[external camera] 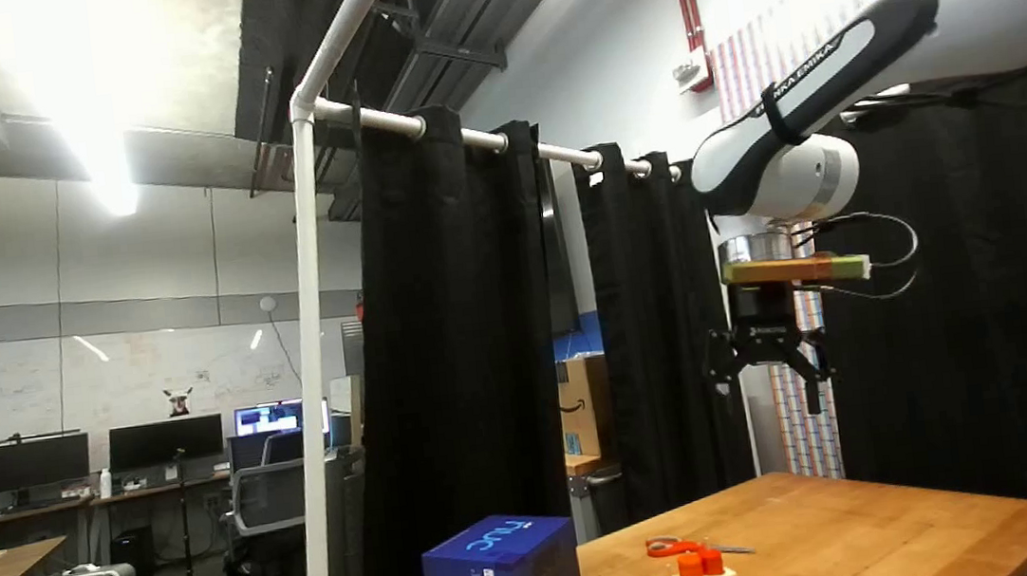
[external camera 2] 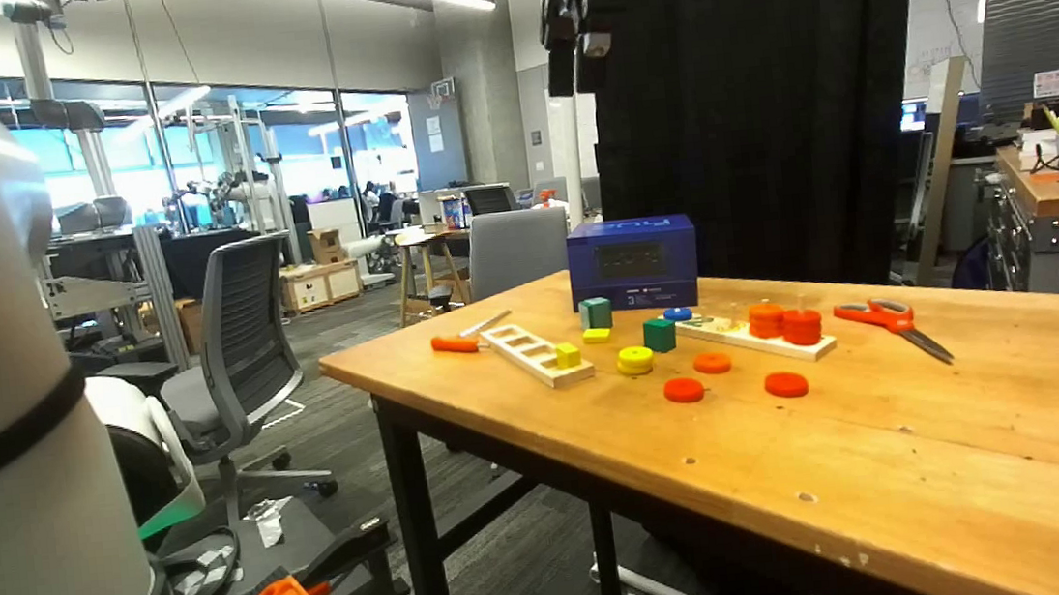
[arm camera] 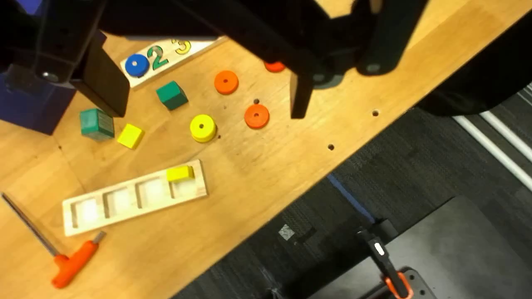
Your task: Move the round orange block from the second position from the right on the wooden board to the table
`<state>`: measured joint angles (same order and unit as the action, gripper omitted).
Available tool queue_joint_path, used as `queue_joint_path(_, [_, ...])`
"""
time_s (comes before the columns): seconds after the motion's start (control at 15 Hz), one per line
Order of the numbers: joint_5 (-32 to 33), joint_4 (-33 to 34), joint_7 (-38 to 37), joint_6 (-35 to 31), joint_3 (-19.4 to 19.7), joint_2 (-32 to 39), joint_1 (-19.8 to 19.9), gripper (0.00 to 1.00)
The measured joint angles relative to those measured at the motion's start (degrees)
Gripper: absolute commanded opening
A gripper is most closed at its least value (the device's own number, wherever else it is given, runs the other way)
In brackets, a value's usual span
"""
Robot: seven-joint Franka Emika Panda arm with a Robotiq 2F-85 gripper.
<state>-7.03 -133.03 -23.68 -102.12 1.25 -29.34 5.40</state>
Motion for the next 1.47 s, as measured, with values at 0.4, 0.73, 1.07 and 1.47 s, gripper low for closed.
queue_joint_path(0.4, [-5.7, 10.3, -17.7, -1.9, -1.9, 9.9, 0.1, 1.00])
queue_joint_path(0.73, [-5.9, 12.6, -31.6, -8.0, -2.0, 16.6, 0.1, 1.00])
queue_joint_path(1.07, [-5.9, 12.9, -45.9, -14.4, -2.0, 23.1, 0.0, 1.00])
queue_joint_path(1.47, [-5.1, 16.1, -65.0, -18.1, -2.0, 30.4, -1.5, 1.00])
